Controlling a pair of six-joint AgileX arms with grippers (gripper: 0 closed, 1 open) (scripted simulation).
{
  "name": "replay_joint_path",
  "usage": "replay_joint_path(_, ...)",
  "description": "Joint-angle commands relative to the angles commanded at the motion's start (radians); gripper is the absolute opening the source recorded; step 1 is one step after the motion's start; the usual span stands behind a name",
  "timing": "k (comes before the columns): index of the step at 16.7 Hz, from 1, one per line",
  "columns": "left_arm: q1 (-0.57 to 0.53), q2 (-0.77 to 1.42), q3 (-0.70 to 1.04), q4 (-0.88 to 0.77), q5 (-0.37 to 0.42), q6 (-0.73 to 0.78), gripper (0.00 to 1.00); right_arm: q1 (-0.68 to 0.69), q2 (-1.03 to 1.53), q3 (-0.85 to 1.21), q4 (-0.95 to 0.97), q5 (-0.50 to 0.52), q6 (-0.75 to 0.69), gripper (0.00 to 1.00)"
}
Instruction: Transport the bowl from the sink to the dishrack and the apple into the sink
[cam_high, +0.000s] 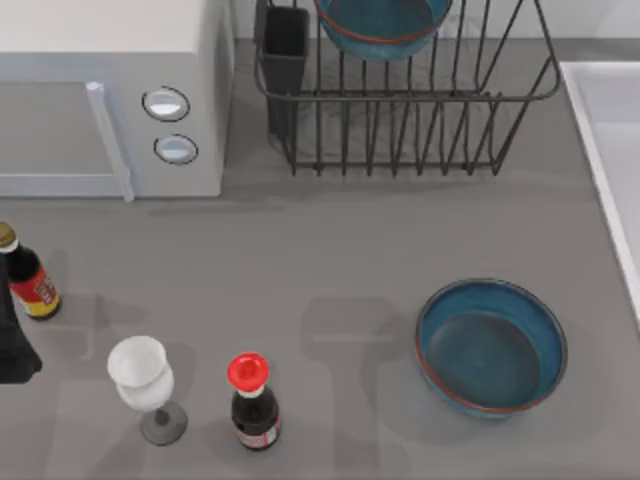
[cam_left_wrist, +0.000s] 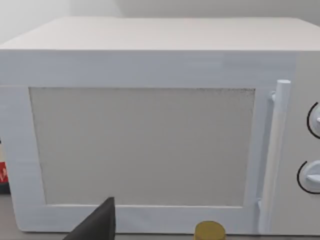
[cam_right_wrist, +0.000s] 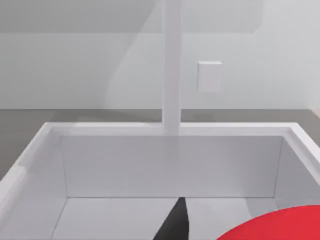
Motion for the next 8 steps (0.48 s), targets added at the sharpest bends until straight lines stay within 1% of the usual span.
replay_joint_path(5,0.0,0.0,0.0,0.0,0.0,0.0,1.0,0.0,0.0,0.0,0.0,0.0,0.0,0.98)
replay_joint_path(6,0.0,0.0,0.0,0.0,0.0,0.0,1.0,0.0,0.0,0.0,0.0,0.0,0.0,1.0)
replay_joint_path(8,0.0,0.0,0.0,0.0,0.0,0.0,1.0,0.0,0.0,0.0,0.0,0.0,0.0,1.0)
